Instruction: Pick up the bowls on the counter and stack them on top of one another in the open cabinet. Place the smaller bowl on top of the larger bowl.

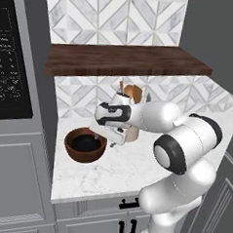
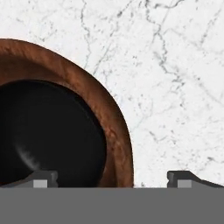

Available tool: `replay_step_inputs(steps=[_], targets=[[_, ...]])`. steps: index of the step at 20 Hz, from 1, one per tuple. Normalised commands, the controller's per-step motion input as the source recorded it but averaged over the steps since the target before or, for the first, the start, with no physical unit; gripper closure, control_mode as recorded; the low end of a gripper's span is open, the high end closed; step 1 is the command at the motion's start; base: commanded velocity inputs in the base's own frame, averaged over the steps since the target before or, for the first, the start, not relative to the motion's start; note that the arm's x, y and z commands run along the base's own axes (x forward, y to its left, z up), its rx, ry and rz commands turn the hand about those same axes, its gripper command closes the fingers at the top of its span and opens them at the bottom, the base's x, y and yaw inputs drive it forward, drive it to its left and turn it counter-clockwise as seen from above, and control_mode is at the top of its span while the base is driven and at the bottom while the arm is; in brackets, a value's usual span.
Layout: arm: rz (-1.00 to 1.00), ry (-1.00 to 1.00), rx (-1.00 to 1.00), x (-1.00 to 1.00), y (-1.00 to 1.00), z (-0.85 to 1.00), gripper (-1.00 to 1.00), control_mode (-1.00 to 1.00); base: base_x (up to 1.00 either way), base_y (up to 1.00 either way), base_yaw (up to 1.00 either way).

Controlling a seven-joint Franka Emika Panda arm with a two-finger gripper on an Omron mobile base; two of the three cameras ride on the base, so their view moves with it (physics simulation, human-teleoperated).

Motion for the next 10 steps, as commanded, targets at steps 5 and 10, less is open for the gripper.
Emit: replay_step_inputs(steps=[5,10], targets=[[0.00,0.07,0.00,0.21,0.08,-0.23,-1.00,-1.00,0.00,0.00,0.00],[0.00,0.07,0.00,0.00,0.10,-0.34,-1.00,-1.00,0.00,0.00,0.00]])
